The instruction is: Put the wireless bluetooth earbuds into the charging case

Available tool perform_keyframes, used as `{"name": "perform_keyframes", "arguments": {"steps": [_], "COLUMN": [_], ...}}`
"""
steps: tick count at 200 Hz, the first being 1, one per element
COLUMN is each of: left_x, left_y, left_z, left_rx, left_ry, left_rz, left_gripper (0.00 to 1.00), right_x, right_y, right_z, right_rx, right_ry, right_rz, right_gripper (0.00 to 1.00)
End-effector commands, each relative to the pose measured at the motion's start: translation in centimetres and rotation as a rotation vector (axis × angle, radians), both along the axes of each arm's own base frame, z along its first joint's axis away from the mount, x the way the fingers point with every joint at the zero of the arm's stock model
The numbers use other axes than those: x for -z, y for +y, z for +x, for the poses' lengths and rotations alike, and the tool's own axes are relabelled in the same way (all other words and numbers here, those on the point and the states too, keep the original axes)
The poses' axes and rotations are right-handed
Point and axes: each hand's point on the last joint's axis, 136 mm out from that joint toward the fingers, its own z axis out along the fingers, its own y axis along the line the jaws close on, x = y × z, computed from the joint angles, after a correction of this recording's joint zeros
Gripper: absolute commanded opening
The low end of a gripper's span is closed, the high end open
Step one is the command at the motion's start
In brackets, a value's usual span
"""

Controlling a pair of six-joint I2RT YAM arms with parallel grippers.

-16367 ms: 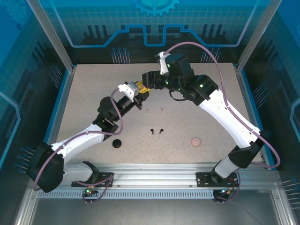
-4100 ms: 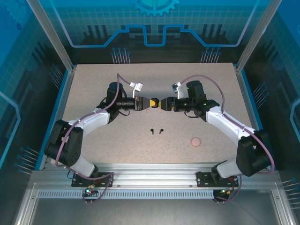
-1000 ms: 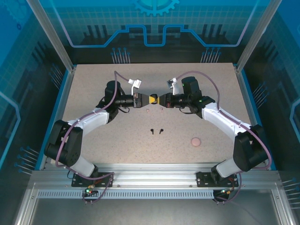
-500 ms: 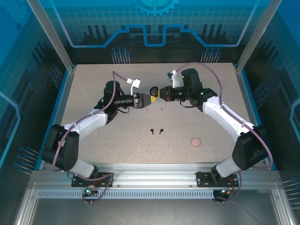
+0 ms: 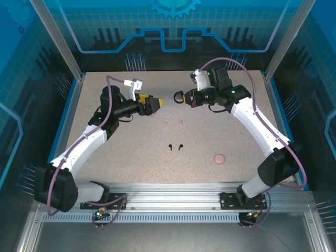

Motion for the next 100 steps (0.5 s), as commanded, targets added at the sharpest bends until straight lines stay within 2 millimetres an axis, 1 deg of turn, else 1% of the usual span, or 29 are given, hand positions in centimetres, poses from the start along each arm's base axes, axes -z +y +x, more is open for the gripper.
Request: {"name": "perform_keyframes", "arguments": {"steps": [1,15,38,54,78,100], "left_x": [-0.8,-1.2,-2.3,-2.6,-1.9,-0.4], "left_y": [0.0,-0.4,-1.5,-2.1,-3.2,-3.7], "left_z": [0.6,0.7,0.0,0.1,-0.4,-0.4], "left_rx": [0.02,0.054,0.174,0.231,0.353,0.431], "left_ry": [0.026,0.061,0.038,0.049,0.106,0.157], "left_rz": [0.055,0.071,0.088,0.085,0.077,0.094], "left_gripper": [0.99,0.99,0.99,0.99,0.99,0.98], "right_x": [0.5,0.6,1.0,1.4,1.7,1.8], "right_y": [-1.2,-1.3,-1.8,-2.0,-1.9,-1.1], "right_z": [-0.1,-0.2,0.1,0.4,0.8,1.0], "right_rx": [-0.025,-0.053,-0.075,-0.099,-0.155,-0.217], "right_ry": [-0.004,-0.021,-0.06,-0.08,-0.102,-0.11], "right_rz": [-0.083,-0.107,-0.163,-0.194,-0.209,-0.206], "right_gripper": [0.0,0.0,0.0,0.0,0.0,0.0]}}
